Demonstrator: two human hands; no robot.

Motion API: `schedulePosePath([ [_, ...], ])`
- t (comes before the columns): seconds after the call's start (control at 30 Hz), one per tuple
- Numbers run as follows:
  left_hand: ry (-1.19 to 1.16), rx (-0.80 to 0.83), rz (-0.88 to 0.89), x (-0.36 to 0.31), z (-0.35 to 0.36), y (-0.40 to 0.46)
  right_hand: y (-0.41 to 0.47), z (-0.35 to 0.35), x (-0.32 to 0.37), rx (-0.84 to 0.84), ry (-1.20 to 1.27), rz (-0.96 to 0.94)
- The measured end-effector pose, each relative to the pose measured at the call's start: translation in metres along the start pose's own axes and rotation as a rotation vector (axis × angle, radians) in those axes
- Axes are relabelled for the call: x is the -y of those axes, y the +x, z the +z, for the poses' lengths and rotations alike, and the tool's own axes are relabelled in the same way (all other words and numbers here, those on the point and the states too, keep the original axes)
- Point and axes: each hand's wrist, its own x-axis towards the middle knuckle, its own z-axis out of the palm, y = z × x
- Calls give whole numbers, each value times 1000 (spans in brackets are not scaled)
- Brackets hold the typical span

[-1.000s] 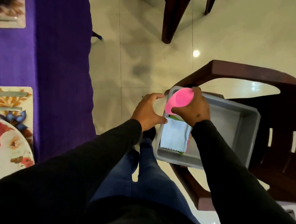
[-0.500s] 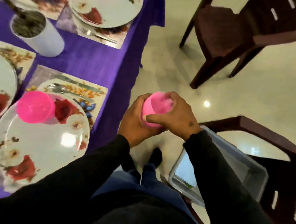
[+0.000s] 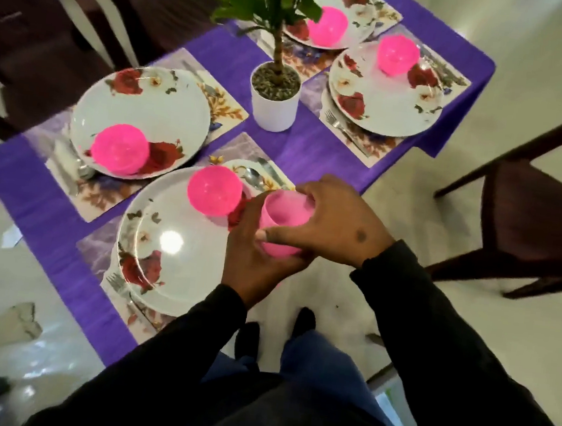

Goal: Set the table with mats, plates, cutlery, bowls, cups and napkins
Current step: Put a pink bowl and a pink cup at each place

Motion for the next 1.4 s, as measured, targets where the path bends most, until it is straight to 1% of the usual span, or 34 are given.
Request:
schedulePosePath([
  [0.07, 47, -49, -26, 0, -9, 8, 17, -5, 11, 21, -66, -77],
  [0.27, 55, -172, -150, -14, -14, 29, 75, -19, 17, 100, -173, -278],
  [0.4, 73, -284, -158, -25, -4, 49, 105, -36, 13, 155, -161, -429],
  [0.5, 68, -329, -164, -30, 2, 60, 122, -44, 9, 171, -106, -502],
  [0.6, 11, -395, -176, -33, 9, 60, 131, -44, 9, 194, -86, -551],
  [0.73, -38, -438, -191, -28, 12, 51, 131, -41, 13, 260, -56, -610],
  [0.83, -62, -440, -207, -27, 10, 46, 128, -39, 15, 284, -46, -651],
  [1.0, -113, -452, -218, -28, 2, 42, 126, -39, 21, 279, 29, -682],
  [1.13, -179, -467, -236, -29, 0, 37, 128, -43, 25, 295, 142, -709],
  [1.2, -180, -454, -262, -26, 0, 34, 134, -50, 28, 282, 201, -722],
  [1.27, -182, -455, -283, -23, 0, 31, 146, -60, 30, 233, 278, -702],
  [1.33, -164, -472, -278, -19, 1, 25, 160, -71, 33, 142, 322, -681],
  [1.4, -140, -484, -273, -18, 4, 20, 171, -77, 35, 44, 278, -674],
])
